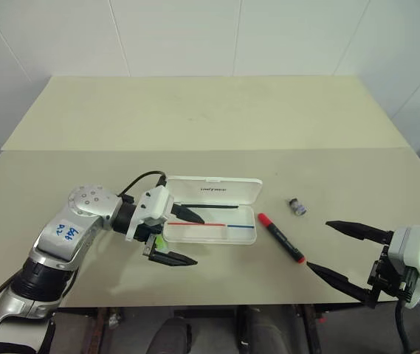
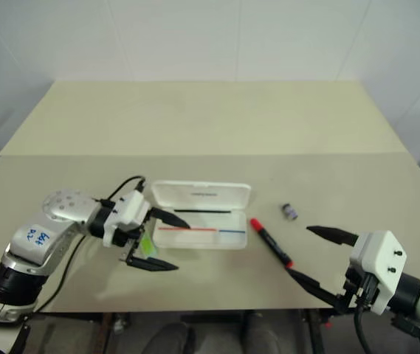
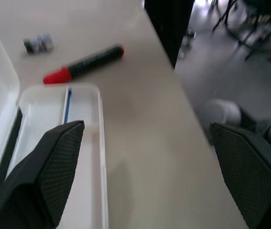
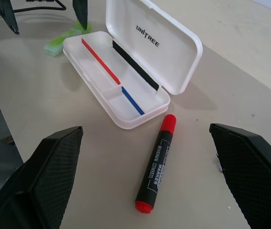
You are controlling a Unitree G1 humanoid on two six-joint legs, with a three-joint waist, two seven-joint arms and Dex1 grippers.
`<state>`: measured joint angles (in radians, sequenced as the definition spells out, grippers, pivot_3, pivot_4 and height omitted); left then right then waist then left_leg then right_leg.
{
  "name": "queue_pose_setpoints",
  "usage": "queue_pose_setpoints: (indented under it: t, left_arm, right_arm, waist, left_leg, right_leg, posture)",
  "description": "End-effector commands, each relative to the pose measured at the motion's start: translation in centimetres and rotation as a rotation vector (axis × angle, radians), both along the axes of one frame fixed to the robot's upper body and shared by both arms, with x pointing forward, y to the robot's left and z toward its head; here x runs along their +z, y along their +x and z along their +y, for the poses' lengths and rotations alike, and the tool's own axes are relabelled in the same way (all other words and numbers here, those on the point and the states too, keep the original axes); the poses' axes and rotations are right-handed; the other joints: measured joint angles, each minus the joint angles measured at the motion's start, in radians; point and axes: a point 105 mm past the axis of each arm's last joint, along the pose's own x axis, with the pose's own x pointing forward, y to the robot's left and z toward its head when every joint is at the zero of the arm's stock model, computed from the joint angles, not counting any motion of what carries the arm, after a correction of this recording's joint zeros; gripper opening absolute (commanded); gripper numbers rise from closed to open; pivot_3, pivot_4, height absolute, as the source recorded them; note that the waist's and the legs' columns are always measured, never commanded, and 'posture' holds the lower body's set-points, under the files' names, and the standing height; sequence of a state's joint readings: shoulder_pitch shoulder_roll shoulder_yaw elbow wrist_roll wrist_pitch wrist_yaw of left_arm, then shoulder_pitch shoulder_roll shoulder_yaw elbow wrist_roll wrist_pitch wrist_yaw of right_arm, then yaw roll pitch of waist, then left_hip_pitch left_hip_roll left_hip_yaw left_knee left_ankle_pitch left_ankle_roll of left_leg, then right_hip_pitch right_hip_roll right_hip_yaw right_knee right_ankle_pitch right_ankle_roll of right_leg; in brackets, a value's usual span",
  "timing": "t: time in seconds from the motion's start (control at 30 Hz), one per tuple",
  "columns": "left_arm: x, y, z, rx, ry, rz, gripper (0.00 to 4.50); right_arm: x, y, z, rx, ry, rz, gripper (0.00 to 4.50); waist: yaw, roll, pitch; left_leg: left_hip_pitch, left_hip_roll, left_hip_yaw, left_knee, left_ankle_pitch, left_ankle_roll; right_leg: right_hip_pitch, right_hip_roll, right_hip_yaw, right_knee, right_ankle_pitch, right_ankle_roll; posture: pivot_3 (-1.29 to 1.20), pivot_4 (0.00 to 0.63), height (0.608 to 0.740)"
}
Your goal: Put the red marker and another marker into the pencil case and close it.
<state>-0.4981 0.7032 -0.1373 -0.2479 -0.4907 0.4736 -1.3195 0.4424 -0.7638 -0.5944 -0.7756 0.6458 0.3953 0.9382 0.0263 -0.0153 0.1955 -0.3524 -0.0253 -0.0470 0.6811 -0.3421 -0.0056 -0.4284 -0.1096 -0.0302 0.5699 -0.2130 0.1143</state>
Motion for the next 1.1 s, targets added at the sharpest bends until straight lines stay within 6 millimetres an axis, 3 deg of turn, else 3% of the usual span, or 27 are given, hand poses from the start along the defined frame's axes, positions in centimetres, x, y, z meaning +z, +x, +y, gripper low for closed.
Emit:
queue_pose_setpoints:
  t: [0.03, 0.2, 0.37, 0.43, 0.57, 0.8, 1.1]
  left_arm:
    - [2.0, -1.3, -1.0, -0.085, -0.145, 0.021, 4.48]
    - [2.7, -2.5, -1.4, -0.204, -0.326, 0.087, 4.48]
    - [-0.5, -1.9, -1.4, -0.103, -0.232, 0.058, 4.48]
    - [-1.2, -1.5, -1.6, -0.061, -0.204, 0.031, 4.48]
    - [-2.6, -0.9, -1.8, 0.034, -0.171, -0.001, 4.48]
    - [-2.6, -0.2, -1.5, 0.205, -0.213, -0.042, 4.48]
    - [-2.9, -0.2, -1.8, 0.286, -0.241, -0.052, 4.48]
  right_arm:
    - [-0.1, 0.2, 0.4, -0.021, -0.004, 0.007, 4.50]
    - [-0.5, 1.3, 1.4, -0.111, 0.038, 0.002, 4.50]
    - [-1.3, 2.7, 2.5, -0.204, 0.067, -0.005, 4.50]
    - [-1.5, 3.1, 2.7, -0.226, 0.074, -0.005, 4.50]
    - [-2.1, 3.6, 3.7, -0.255, 0.102, 0.006, 4.50]
    - [-3.2, 3.4, 4.3, -0.280, 0.113, 0.058, 4.50]
    - [-6.1, 4.2, 2.9, -0.354, 0.033, 0.167, 4.50]
  waist:
    - [0.000, 0.000, 0.000]
    - [-0.002, 0.000, 0.000]
    - [-0.003, 0.000, 0.000]
    - [0.000, 0.000, 0.000]
    - [-0.001, 0.000, 0.000]
    - [-0.002, 0.000, 0.000]
    - [-0.003, 0.000, 0.000]
  left_leg:
    - [0.000, 0.000, 0.000, 0.000, 0.000, 0.000]
    - [0.000, -0.002, 0.001, 0.000, 0.000, 0.000]
    - [0.000, -0.002, 0.002, -0.001, 0.000, 0.000]
    - [0.001, -0.002, 0.002, 0.000, 0.000, 0.000]
    - [0.001, -0.002, 0.002, 0.000, 0.000, 0.000]
    - [0.001, -0.001, 0.001, 0.000, -0.001, 0.000]
    - [0.001, 0.000, 0.002, 0.000, -0.001, 0.000]
  right_leg:
    - [0.000, 0.000, 0.001, 0.000, 0.000, 0.000]
    - [0.000, 0.001, 0.004, 0.000, 0.000, 0.000]
    - [0.000, 0.002, 0.010, 0.000, -0.003, -0.006]
    - [0.000, 0.003, 0.011, 0.000, -0.006, -0.014]
    - [0.000, 0.002, 0.011, 0.000, -0.006, -0.014]
    - [-0.002, 0.003, 0.011, 0.000, -0.004, -0.010]
    - [0.000, 0.005, 0.013, -0.001, -0.006, -0.013]
  posture:
    - [0.00, 0.150, 0.740]
    - [0.00, 0.150, 0.740]
    - [0.00, 0.150, 0.740]
    - [0.00, 0.150, 0.740]
    - [0.00, 0.150, 0.740]
    - [0.00, 0.150, 0.740]
    - [0.00, 0.150, 0.740]
